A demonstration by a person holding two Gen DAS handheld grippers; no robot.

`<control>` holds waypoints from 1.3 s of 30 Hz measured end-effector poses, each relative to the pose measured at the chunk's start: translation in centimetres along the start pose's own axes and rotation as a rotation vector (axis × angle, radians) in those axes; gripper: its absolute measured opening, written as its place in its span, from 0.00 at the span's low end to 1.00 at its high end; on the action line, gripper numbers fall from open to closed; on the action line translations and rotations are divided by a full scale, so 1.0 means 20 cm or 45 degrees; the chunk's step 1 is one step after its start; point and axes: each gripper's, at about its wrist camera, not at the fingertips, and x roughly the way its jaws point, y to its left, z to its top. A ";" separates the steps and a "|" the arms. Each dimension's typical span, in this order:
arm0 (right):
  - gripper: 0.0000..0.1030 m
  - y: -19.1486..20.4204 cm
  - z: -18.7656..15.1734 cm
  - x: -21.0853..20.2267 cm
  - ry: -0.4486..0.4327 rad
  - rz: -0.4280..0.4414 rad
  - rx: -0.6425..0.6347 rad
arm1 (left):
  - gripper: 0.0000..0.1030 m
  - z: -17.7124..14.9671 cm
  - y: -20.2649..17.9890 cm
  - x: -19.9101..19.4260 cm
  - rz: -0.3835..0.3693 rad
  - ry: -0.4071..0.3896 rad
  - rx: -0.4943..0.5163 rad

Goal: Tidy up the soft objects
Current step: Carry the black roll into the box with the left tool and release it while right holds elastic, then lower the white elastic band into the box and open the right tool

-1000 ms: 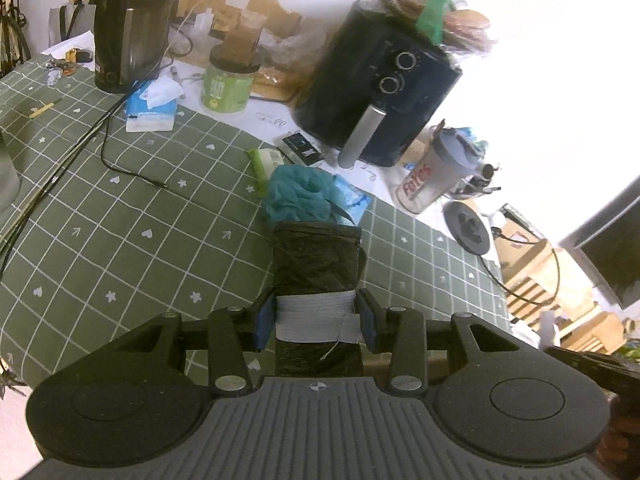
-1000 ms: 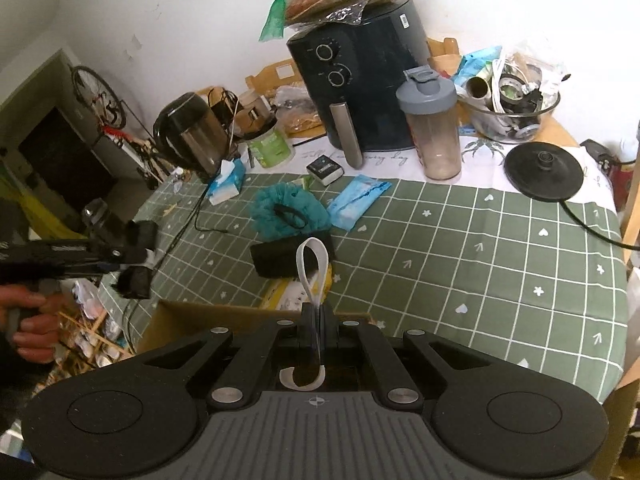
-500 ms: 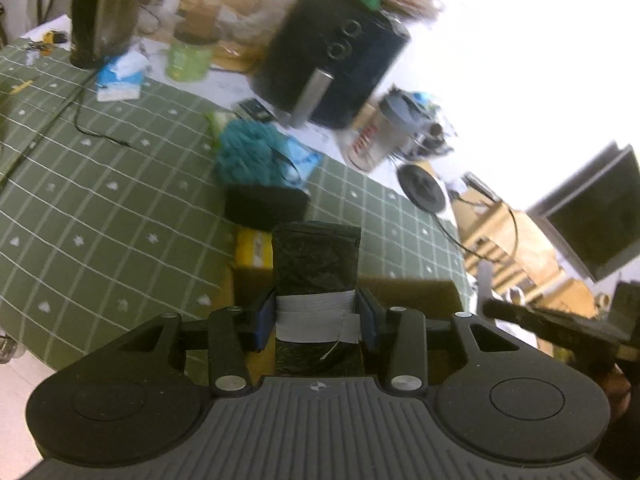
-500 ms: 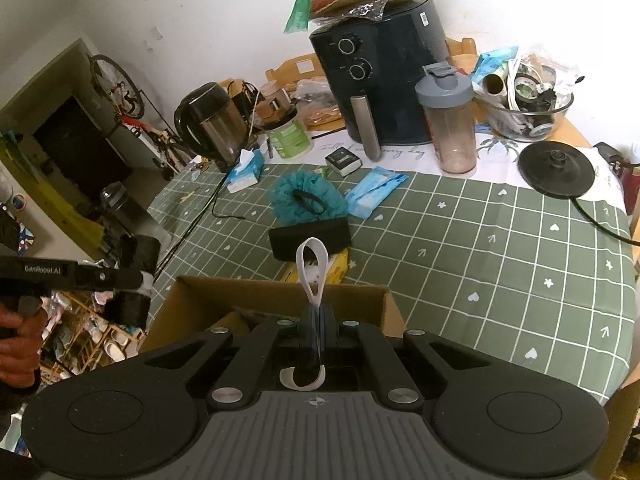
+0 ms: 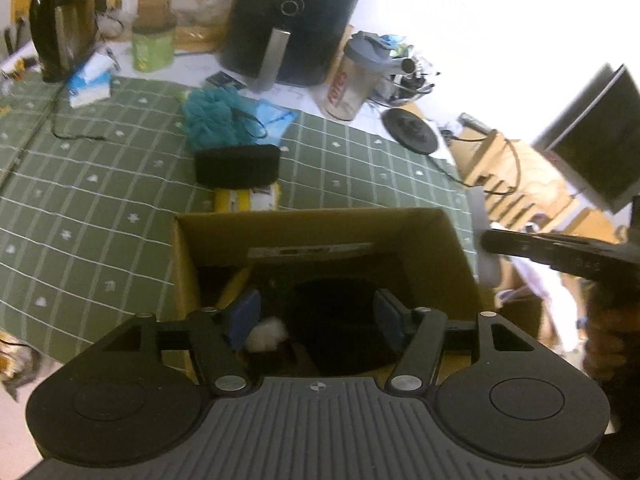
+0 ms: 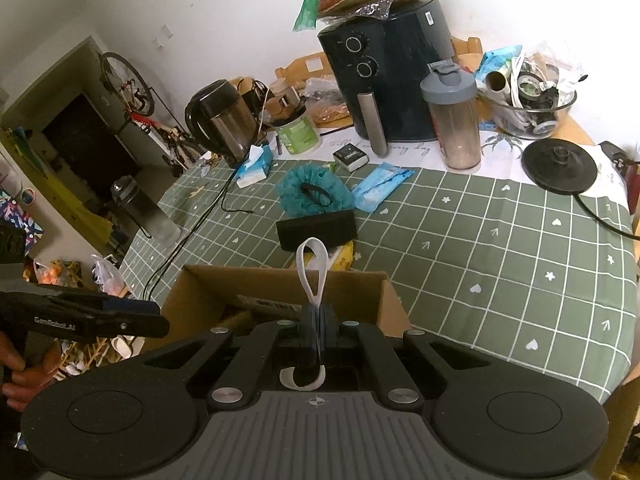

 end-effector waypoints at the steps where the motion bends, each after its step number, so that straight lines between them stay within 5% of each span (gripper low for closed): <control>1: 0.04 0.00 -0.01 0.00 0.001 0.000 0.001 | 0.60 0.00 -0.01 -0.01 0.026 -0.014 0.007; 27: 0.05 0.10 0.05 0.07 0.038 0.091 -0.132 | 0.65 -0.17 -0.21 -0.13 0.301 -0.236 0.060; 28: 0.08 0.11 0.06 0.10 0.051 0.070 -0.141 | 0.66 -0.18 -0.20 -0.13 0.302 -0.239 0.053; 30: 0.32 0.13 0.07 0.15 0.097 0.027 -0.163 | 0.66 -0.19 -0.20 -0.15 0.311 -0.242 0.038; 32: 0.83 0.15 0.06 0.18 0.110 -0.007 -0.192 | 0.66 -0.20 -0.18 -0.16 0.326 -0.240 0.019; 34: 0.95 0.17 0.04 0.19 0.106 -0.038 -0.227 | 0.66 -0.21 -0.17 -0.17 0.346 -0.236 0.003; 39: 1.00 0.20 0.00 0.21 0.154 -0.068 -0.278 | 0.66 -0.23 -0.15 -0.18 0.372 -0.222 -0.021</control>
